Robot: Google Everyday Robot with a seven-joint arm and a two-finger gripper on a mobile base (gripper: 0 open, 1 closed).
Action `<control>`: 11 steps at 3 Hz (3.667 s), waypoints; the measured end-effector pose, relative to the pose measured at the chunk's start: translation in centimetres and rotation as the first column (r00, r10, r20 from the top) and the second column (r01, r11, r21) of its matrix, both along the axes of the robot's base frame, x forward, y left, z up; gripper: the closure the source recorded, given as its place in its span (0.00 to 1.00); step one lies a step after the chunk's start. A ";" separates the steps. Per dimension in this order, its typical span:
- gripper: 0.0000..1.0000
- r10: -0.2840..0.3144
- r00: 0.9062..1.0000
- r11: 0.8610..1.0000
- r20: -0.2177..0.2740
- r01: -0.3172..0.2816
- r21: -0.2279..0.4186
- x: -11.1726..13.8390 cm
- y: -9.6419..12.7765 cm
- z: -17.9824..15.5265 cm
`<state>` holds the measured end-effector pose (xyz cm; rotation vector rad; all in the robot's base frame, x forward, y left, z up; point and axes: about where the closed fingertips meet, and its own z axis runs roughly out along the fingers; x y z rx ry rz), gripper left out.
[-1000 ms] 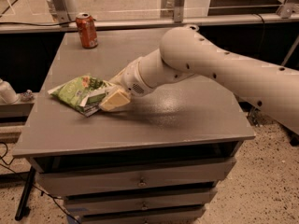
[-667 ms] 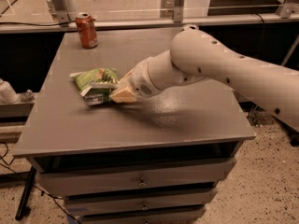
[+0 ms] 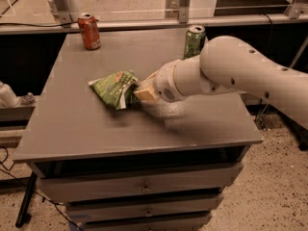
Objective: Move green jalapeno chip bag near green can
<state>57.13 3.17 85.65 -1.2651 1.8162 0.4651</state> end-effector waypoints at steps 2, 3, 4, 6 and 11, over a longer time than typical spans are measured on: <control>1.00 -0.231 0.973 0.973 0.007 0.231 0.018 0.1 -9.4 0.0; 1.00 -0.363 0.932 0.931 -0.004 0.362 0.054 -0.1 -14.6 -0.4; 1.00 -0.474 0.881 0.876 -0.014 0.473 0.093 0.1 -19.4 -0.7; 1.00 -0.578 0.816 0.806 0.003 0.571 0.157 2.6 -24.4 0.2; 0.59 -0.365 0.931 0.930 0.018 0.364 0.046 11.0 -18.5 1.9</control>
Offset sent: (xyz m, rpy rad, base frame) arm 0.0002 -0.1688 -0.0054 0.0387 -0.0066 -0.4131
